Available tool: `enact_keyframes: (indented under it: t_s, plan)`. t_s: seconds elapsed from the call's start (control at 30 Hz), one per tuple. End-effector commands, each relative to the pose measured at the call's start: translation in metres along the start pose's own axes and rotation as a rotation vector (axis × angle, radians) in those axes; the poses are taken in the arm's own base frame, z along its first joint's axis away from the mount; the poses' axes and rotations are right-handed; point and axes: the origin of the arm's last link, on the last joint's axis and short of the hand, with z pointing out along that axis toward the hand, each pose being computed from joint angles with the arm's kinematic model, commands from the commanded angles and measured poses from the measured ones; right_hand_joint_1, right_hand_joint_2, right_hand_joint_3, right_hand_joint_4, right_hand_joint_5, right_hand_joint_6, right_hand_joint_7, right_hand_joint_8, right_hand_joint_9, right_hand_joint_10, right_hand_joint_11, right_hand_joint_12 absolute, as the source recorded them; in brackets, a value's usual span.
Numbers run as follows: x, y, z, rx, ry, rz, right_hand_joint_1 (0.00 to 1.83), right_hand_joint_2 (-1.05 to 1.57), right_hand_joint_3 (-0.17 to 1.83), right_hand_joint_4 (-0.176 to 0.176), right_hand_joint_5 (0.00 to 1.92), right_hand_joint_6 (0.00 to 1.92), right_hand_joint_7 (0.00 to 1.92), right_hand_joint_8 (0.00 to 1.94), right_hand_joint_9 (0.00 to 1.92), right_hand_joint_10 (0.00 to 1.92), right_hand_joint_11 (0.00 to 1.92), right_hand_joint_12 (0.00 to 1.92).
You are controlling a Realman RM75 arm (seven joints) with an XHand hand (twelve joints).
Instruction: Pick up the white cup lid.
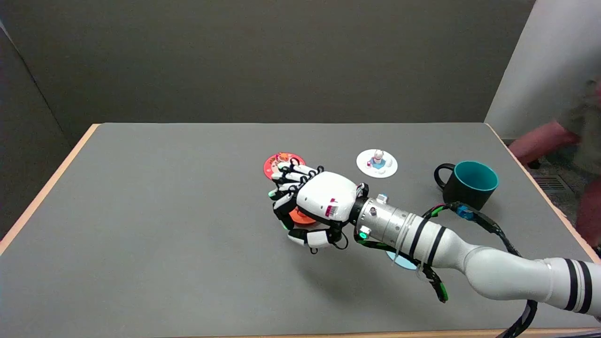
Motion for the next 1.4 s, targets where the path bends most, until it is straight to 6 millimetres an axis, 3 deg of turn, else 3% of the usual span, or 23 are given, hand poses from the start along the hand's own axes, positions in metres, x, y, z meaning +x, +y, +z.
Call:
enact_keyframes:
  t_s: [0.03,0.17,0.23,0.37,0.8,1.07,1.2,1.4]
  plan:
    - [-0.008,-0.006,0.000,0.016,-0.042,0.067,0.97,1.01,0.38,0.119,0.82,1.29,0.45,0.14,0.14,0.10,0.00,0.10]
    - [-0.005,-0.009,0.006,0.037,-0.044,0.064,0.98,1.01,0.38,0.113,0.83,1.27,0.45,0.14,0.14,0.10,0.00,0.10]
    - [-0.002,-0.010,0.011,0.040,-0.030,0.064,0.91,0.39,1.01,-0.008,0.77,0.64,0.43,0.17,0.14,0.13,0.00,0.11]
    - [0.008,-0.008,0.020,0.058,-0.013,0.047,0.92,0.38,1.01,-0.023,0.77,0.57,0.44,0.17,0.14,0.13,0.00,0.12]
    - [0.022,0.008,0.030,0.033,0.012,0.022,0.91,0.39,1.02,-0.031,0.78,0.51,0.46,0.17,0.18,0.14,0.01,0.12]
    - [0.069,0.035,0.045,-0.020,0.132,-0.086,0.88,0.38,1.03,-0.020,0.77,0.47,0.49,0.17,0.25,0.15,0.08,0.11]
    - [0.079,0.043,0.056,-0.023,0.137,-0.127,0.90,0.37,1.08,-0.011,0.80,0.39,0.53,0.17,0.30,0.15,0.08,0.17]
    - [0.082,0.074,0.062,-0.116,0.156,-0.042,0.82,0.42,1.04,0.013,0.77,0.37,0.55,0.17,0.38,0.16,0.15,0.19]
